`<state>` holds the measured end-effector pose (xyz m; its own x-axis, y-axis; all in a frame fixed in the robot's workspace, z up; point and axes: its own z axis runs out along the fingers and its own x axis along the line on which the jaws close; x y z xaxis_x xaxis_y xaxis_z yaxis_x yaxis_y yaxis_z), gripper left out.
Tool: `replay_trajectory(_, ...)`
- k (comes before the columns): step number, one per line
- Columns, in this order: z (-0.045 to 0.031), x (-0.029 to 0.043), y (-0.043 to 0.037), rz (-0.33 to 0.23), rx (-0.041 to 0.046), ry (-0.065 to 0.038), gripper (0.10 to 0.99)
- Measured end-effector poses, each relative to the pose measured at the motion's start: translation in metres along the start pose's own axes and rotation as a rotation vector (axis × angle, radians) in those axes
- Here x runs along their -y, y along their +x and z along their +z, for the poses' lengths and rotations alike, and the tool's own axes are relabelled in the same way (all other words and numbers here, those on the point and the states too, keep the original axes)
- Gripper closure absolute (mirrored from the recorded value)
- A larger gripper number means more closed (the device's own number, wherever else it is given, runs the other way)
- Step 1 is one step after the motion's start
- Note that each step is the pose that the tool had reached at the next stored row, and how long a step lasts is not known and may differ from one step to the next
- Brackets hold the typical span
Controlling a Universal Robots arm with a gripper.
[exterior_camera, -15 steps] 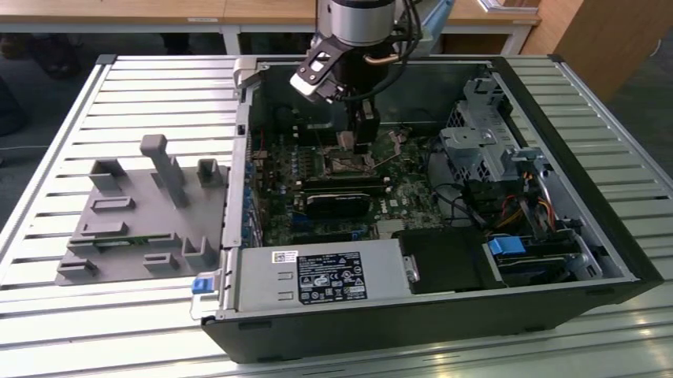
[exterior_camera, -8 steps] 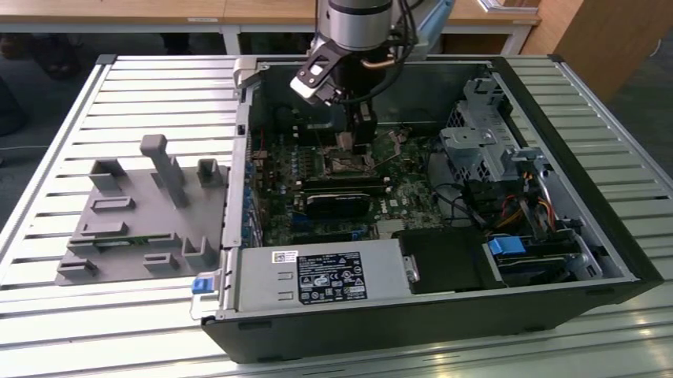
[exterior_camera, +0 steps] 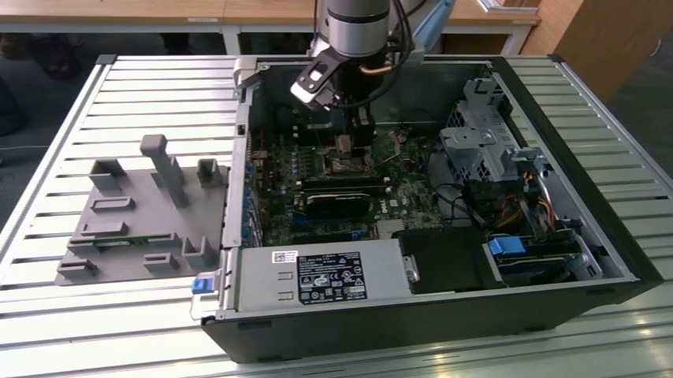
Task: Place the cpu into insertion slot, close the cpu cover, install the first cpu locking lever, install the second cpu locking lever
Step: 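Place the cpu into insertion slot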
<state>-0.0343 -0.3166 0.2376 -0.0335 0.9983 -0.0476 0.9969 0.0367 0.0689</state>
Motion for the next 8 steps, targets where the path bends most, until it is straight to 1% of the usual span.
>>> replay_trajectory(4, 0.0057, 0.0004, 0.001, 0.0, -0.0014, 0.0, 0.545)
replay_trajectory(8, 0.0126, 0.0008, 0.0037, 0.0, -0.0016, 0.0, 0.545)
